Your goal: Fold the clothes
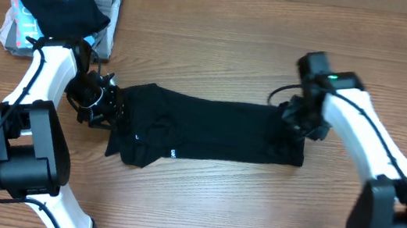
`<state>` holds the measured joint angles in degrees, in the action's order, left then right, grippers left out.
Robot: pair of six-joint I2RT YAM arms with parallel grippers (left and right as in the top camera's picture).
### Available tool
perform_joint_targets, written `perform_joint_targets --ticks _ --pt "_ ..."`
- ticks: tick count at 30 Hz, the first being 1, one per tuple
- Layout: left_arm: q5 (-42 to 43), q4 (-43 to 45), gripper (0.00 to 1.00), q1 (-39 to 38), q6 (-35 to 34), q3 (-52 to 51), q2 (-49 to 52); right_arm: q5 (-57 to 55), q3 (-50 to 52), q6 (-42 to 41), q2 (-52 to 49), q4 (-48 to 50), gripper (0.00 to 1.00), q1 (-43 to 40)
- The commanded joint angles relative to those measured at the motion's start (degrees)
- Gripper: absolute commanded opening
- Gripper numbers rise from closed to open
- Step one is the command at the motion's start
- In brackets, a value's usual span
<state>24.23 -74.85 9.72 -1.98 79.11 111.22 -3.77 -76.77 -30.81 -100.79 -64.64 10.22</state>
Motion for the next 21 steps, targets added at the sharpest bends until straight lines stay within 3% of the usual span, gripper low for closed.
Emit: perform_joint_targets --ticks 1,4,8,15,18,21 --pt "0.9 -0.1 0.41 -0.4 1.6 -0.2 -0.7 9.2 -1.6 7.2 3.3 0.2 0.38 -3.3" --pt "0.9 -0.1 0.41 -0.4 1.6 -0.2 -0.7 11.9 1.5 8.5 2.3 1.1 0.25 -4.7" --pt "0.9 -0.1 0.41 -0.4 1.6 -0.2 -0.7 15.9 8.8 8.5 1.6 5.4 0.17 -4.4" --pt "0.9 -0.1 0.41 -0.4 1.6 -0.2 -0.7 18.1 22.2 7.9 1.6 16.8 0.14 -4.3" --pt "0.9 -0.1 0.41 -0.4 1.6 -0.2 -0.7 18.0 24.3 6.8 1.7 16.8 0.04 -4.3" --pt "0.9 0.0 0.41 -0.4 1.6 -0.2 -0.7 16.8 23.4 4.3 2.3 14.7 0.04 -4.6"
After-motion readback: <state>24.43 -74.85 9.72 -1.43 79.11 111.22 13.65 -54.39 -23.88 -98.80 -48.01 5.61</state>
